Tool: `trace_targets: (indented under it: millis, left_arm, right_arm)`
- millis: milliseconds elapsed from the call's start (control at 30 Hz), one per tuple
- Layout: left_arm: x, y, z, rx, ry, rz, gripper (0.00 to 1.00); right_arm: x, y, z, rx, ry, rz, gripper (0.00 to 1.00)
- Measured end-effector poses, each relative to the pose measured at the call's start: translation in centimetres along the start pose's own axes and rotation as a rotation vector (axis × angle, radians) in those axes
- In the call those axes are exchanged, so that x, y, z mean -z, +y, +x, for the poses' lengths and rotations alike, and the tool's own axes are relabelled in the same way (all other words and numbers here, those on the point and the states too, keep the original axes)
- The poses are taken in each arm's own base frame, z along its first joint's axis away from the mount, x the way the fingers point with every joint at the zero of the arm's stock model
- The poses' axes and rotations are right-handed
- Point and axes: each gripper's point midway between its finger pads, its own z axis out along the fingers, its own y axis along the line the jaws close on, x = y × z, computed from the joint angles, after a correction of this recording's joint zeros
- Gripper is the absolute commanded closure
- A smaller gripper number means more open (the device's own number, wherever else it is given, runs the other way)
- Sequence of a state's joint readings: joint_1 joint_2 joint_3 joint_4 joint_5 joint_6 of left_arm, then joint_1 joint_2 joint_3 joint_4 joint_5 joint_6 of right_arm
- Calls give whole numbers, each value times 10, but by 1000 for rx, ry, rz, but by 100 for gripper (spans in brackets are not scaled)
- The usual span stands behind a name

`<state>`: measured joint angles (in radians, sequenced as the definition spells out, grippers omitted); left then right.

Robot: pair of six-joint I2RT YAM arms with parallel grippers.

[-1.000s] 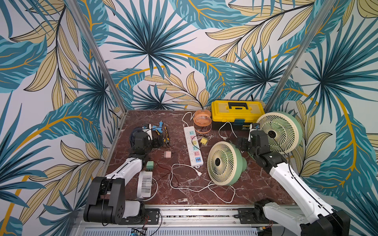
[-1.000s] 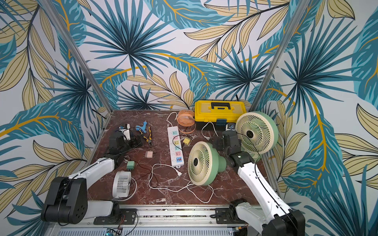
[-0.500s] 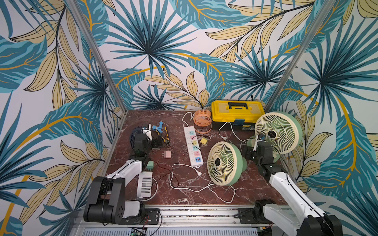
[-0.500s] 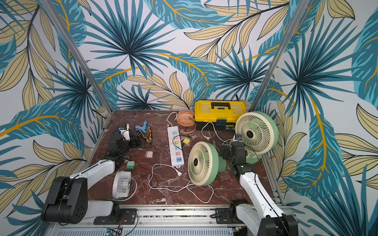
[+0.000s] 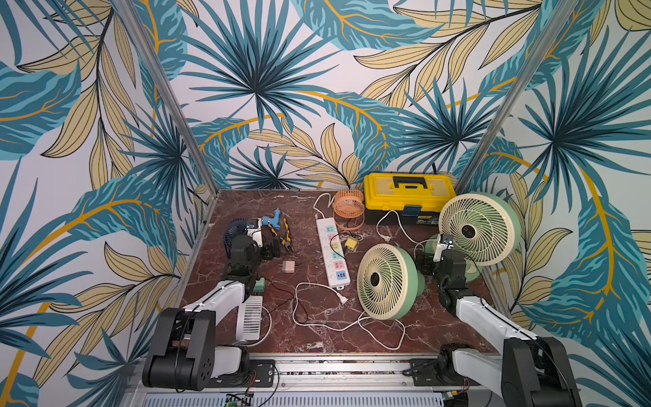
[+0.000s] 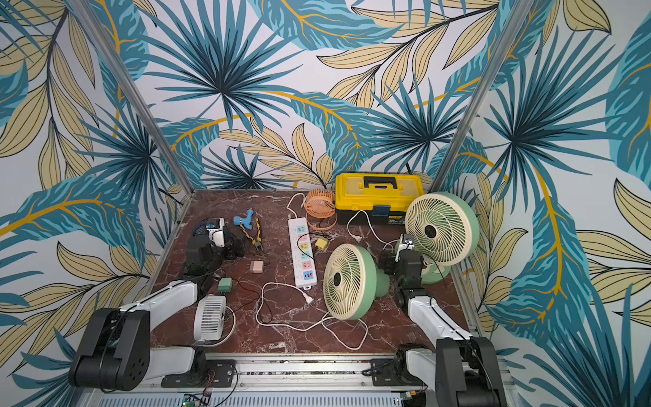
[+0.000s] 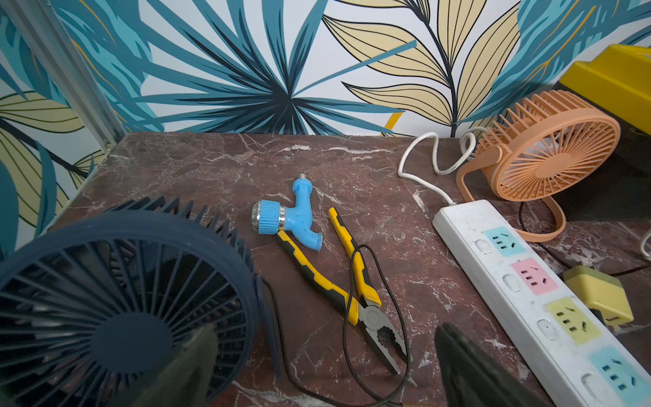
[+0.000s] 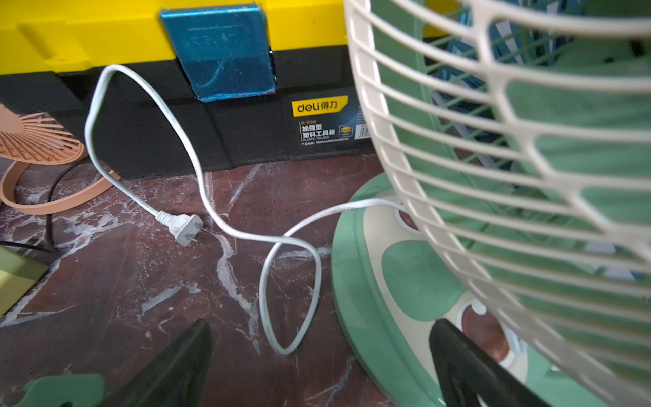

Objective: Unplug the desk fan from the power strip
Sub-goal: Reset both arms

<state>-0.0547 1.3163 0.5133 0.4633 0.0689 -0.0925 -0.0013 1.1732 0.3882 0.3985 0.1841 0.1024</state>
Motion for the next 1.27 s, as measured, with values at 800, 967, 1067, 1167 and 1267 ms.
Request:
trace_targets:
  millis: [800,967,1067,1167,1267]
  left_arm:
    - [11,1,5,-155,-42,-6,0]
    - [11,2,15,-178,-71,-6,0]
    - [5,4,26,-183,-58,-7,0]
    - [0,4,30,-186,-59,-7,0]
    - [-2,5,29,-186,-74,-13,0]
  right_arm:
    - [-42,29,-7,47,-126,-127,0]
    - [-44,31,-3,54,-116,-134,1]
    - [-44,31,-3,55,-116,-137,1]
    - [-44,31,-4,55,-116,-137,1]
    - [-44,31,-4,58,-117,-137,0]
